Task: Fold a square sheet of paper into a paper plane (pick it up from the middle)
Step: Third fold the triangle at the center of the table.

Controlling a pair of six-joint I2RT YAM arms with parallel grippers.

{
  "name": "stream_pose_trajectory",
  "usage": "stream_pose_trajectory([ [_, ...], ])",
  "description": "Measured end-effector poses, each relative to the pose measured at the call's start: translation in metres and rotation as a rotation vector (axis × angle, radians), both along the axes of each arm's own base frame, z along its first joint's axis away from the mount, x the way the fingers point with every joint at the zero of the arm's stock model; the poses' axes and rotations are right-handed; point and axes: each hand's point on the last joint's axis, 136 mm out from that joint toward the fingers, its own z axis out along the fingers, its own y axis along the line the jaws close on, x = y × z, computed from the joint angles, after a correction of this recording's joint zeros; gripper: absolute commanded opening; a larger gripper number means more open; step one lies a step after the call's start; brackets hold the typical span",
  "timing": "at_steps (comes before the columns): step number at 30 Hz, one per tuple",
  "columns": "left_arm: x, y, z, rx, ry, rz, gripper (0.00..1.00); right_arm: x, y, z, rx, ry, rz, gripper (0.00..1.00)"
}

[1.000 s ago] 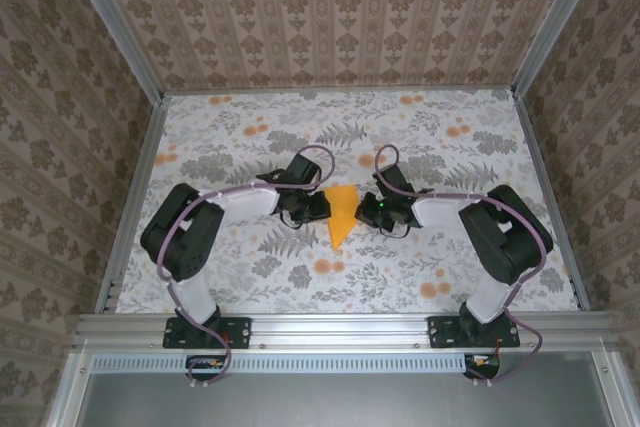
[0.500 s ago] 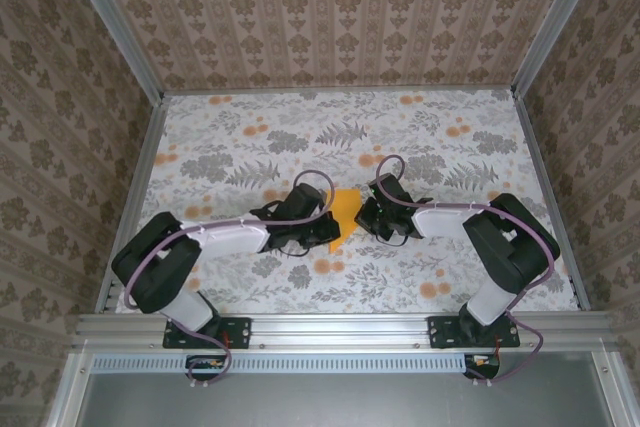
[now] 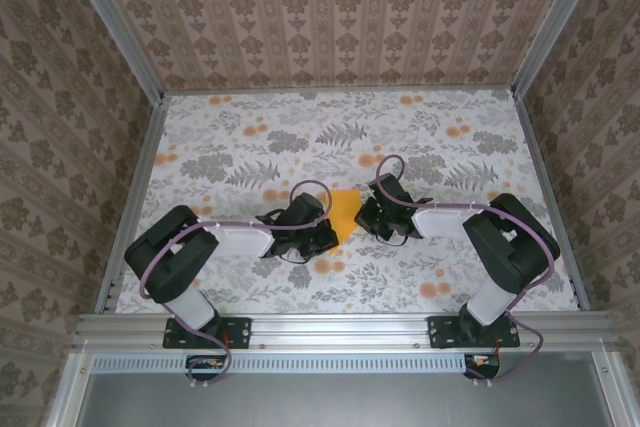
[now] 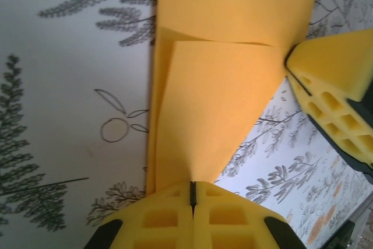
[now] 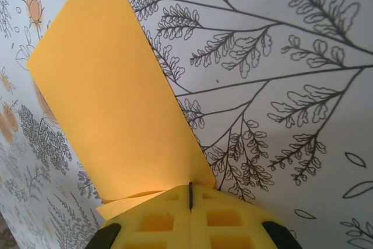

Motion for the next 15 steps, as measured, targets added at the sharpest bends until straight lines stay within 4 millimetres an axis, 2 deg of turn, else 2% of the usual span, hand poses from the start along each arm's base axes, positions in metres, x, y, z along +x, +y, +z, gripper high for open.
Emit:
stream_pose_trajectory([
  [3, 0.001, 0.000, 0.000, -0.007, 0.010, 0.005, 0.00, 0.000, 0.005, 0.005, 0.012, -0.032, 0.066, 0.06],
  [9, 0.002, 0.001, -0.001, -0.008, 0.018, 0.008, 0.00, -0.007, 0.025, 0.031, 0.075, -0.127, 0.256, 0.06],
  [15, 0.002, 0.002, -0.001, -0.008, 0.021, 0.009, 0.00, -0.025, 0.040, 0.033, 0.115, -0.133, 0.383, 0.05],
])
